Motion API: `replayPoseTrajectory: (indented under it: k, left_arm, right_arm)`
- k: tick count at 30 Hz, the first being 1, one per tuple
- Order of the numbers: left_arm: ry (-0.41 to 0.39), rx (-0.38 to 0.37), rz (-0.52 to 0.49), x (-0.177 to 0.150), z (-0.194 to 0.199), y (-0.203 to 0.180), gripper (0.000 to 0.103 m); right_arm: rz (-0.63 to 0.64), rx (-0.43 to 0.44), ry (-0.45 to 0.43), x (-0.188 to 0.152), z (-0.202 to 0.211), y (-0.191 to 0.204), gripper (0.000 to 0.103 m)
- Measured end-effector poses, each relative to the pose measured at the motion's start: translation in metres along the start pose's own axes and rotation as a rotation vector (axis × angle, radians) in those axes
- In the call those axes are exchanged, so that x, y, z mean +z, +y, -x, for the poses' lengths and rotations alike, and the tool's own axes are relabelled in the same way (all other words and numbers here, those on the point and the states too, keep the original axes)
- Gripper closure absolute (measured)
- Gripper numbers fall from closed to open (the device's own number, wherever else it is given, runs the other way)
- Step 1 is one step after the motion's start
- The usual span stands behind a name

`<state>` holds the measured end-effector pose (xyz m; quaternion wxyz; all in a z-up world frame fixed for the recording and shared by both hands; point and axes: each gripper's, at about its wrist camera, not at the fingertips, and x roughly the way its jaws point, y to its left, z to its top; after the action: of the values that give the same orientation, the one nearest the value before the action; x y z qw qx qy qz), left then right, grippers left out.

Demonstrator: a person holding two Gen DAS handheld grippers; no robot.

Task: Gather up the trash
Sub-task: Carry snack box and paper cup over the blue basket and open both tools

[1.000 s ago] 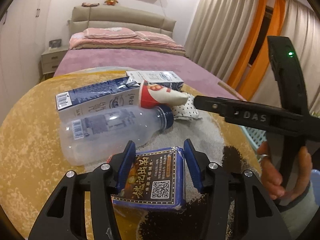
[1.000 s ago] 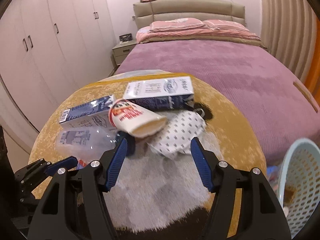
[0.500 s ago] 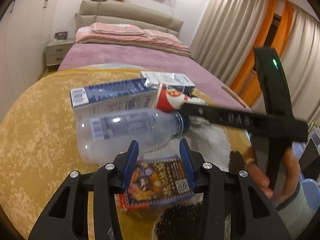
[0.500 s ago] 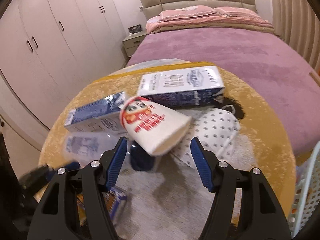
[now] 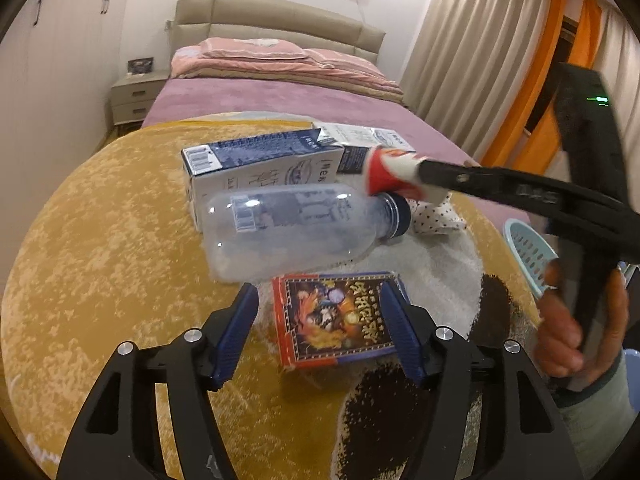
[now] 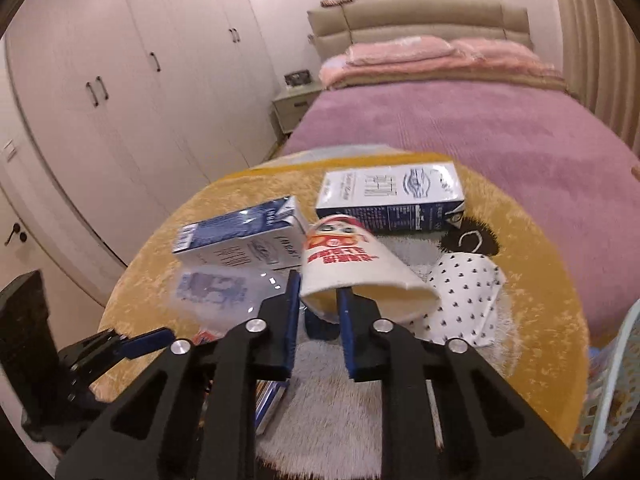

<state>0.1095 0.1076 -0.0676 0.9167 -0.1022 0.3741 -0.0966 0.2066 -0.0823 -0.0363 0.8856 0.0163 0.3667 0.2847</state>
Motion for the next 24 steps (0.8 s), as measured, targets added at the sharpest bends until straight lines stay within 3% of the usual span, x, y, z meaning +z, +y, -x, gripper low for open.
replayPoseTrajectory:
  k: [9, 14, 18, 20, 23, 24]
  left_arm:
    - [0.069, -0.035, -0.054, -0.015, -0.002, -0.018, 0.038]
    - [0.11, -0.157, -0.086, -0.025, 0.006, -0.035, 0.038]
    - [0.142, -0.206, -0.19, -0.038, 0.014, -0.059, 0.038]
    - [0.133, -0.194, -0.226, -0.04, 0.018, -0.066, 0.035]
    - [0.09, -0.12, -0.247, -0.033, 0.02, -0.066, 0.02]
    - [0.078, -0.083, -0.243, -0.028, 0.018, -0.063, 0.016]
  right_arm:
    - [0.041, -0.025, 0.024, -0.043, 0.046, -0.005, 0.088]
    - [0.054, -0.046, 0.092, -0.07, 0.053, -0.019, 0.088]
    - [0.059, -0.065, 0.107, -0.087, 0.064, -0.03, 0.085]
    - [0.052, -0.07, 0.115, -0.092, 0.069, -0.038, 0.084]
    - [0.068, -0.097, 0.125, -0.1, 0.076, -0.047, 0.077]
    - [0.072, -0.114, 0.129, -0.102, 0.077, -0.049, 0.068]
